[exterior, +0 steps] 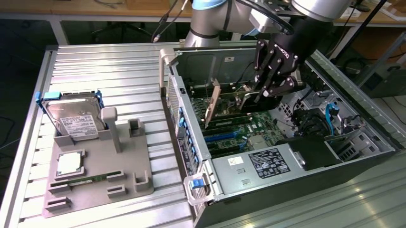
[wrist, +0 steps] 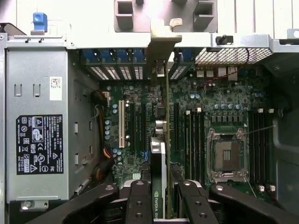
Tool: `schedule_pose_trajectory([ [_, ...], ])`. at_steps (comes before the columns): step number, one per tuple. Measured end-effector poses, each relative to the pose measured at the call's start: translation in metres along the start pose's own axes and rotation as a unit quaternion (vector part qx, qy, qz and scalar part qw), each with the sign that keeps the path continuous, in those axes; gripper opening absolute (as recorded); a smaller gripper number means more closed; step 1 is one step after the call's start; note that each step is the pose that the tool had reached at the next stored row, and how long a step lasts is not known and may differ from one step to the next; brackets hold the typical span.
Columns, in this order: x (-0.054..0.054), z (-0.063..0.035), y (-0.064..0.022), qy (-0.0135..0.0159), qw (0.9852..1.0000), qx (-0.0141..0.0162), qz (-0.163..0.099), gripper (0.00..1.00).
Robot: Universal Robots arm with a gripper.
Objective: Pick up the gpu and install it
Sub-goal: 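Insert the gpu into the slot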
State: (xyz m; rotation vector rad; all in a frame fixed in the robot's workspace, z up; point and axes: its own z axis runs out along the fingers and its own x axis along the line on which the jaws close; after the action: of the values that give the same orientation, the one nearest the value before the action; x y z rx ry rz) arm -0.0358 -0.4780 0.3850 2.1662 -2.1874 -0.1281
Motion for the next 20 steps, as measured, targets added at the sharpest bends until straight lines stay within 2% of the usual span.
schedule_pose_trajectory([
  [20,-0.0076,0.008,-0.0007,-0.0001,1.0,0.001,0.0,0.27],
])
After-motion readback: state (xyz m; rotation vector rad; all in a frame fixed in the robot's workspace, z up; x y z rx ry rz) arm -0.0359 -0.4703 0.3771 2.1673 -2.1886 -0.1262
